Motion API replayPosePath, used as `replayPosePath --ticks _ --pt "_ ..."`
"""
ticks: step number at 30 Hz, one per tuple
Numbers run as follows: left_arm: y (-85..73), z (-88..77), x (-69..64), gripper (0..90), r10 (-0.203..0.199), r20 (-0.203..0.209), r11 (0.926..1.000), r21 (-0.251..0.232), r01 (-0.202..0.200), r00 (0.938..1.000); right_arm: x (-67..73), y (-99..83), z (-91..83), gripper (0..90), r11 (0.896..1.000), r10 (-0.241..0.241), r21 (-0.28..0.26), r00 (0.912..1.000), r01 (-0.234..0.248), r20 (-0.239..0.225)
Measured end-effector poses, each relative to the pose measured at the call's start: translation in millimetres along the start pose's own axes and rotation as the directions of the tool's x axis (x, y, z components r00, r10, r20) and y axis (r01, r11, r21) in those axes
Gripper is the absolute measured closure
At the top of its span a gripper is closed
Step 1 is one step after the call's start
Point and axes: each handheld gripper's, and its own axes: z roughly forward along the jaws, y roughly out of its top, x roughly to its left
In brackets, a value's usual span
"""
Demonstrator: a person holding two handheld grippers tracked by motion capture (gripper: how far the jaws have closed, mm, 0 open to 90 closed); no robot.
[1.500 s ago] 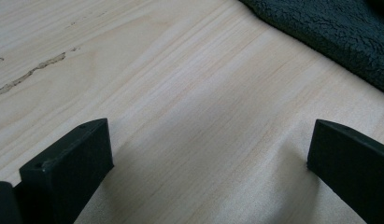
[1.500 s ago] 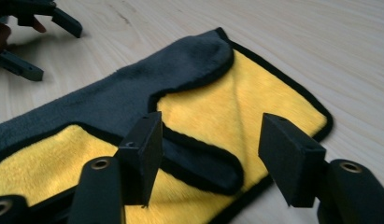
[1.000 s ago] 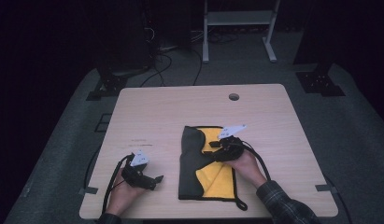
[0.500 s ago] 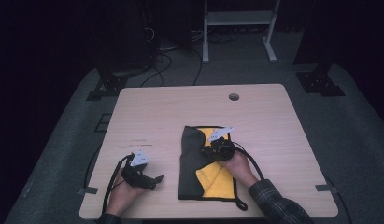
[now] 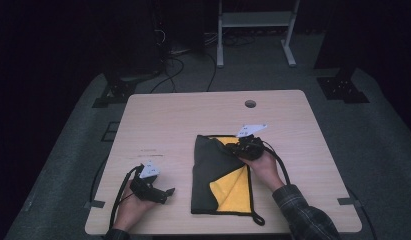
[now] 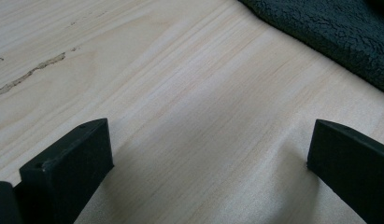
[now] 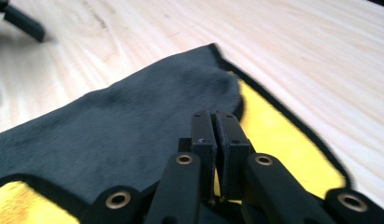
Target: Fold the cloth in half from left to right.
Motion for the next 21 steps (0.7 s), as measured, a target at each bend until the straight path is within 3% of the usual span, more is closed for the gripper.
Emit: replayPosePath --ticks 9,16,21 --pt "0.0 0.0 -0.1 0.0 -0.002 0.001 1.0000 0.000 0.002 1.0000 -32.8 8.9 -11.9 86.2 0.999 0.041 -0.034 0.9964 -0.039 0.074" --pt "0.0 0.0 -0.1 0.0 -0.002 0.001 1.0000 0.000 0.002 1.0000 -59.0 9.0 -5.9 86.2 0.997 0.081 -0.001 0.9882 -0.082 0.130" --pt "0.0 0.0 -0.1 0.0 -0.002 0.001 1.0000 0.000 0.002 1.0000 -72.3 3.0 7.5 86.1 0.994 0.097 0.034 0.9848 -0.103 0.144"
